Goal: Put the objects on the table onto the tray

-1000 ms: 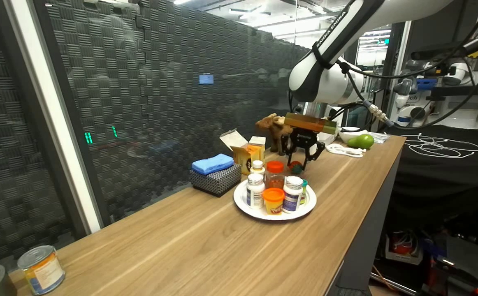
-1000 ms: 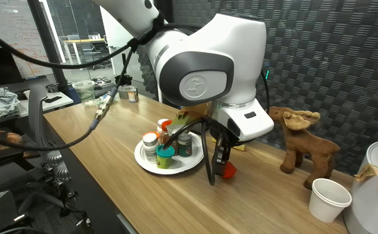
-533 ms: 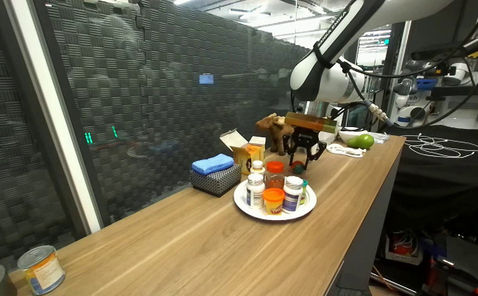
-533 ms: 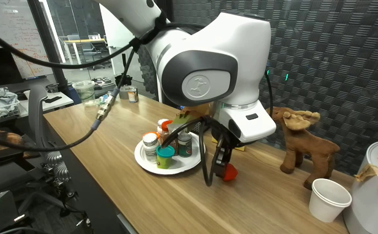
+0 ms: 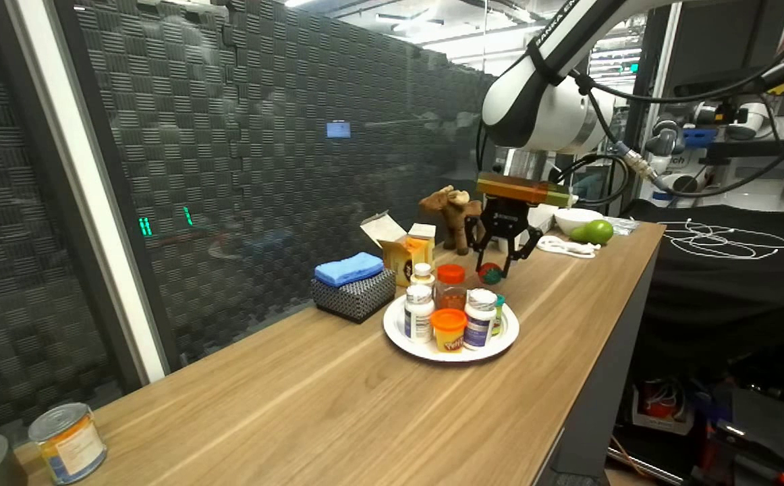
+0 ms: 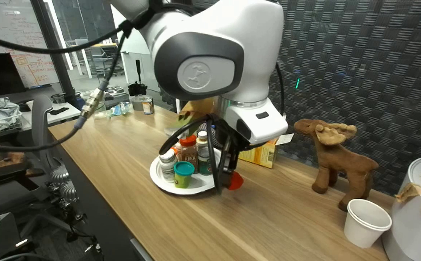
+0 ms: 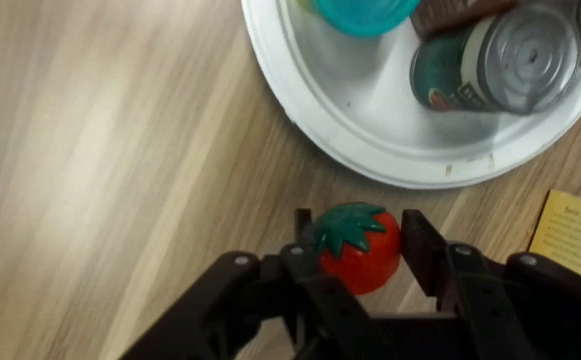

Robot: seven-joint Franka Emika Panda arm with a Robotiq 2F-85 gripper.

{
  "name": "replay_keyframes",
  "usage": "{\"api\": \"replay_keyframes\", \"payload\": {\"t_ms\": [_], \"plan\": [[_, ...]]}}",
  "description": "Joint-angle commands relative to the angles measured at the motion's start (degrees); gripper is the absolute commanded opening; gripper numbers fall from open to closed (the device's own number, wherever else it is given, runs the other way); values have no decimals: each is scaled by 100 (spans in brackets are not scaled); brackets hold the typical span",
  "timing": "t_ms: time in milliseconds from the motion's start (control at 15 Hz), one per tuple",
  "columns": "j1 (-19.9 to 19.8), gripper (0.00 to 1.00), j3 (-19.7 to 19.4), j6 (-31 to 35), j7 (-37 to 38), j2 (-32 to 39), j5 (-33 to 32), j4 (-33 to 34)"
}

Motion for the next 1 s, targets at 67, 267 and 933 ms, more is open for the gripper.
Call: {"api": "replay_keyframes", "payload": {"t_ms": [67,267,933], "plan": [[-45,23,246,-462,-981,-788,297,-552],[-28,23,328,-850,-1342,-767,445,-442],[27,23,396,-900,-1504,-512,442,-177]]}}
